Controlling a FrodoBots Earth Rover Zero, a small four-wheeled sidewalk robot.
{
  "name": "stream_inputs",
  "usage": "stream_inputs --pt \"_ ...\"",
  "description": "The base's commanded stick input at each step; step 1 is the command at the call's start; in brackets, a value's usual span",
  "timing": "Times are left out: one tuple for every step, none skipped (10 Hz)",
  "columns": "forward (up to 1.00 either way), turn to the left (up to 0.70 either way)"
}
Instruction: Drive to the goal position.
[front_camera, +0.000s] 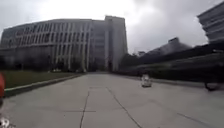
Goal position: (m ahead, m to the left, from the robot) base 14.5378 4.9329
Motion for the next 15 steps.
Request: stream_inputs --pt "0.70 0.00" --pt "0.70 0.00" --pt "0.70 0.00" --pt "0.70 0.00" --pt "0.70 0.00" --pt "0.70 0.00" --pt "0.70 0.00" --pt "0.70 0.00" --pt "0.70 0.00" --pt "0.70 0.06" --pt "0.70 0.14" --pt "0.70 0.22" --pt "0.70 0.30" --pt "0.70 0.35" --pt "0.70 0.35"
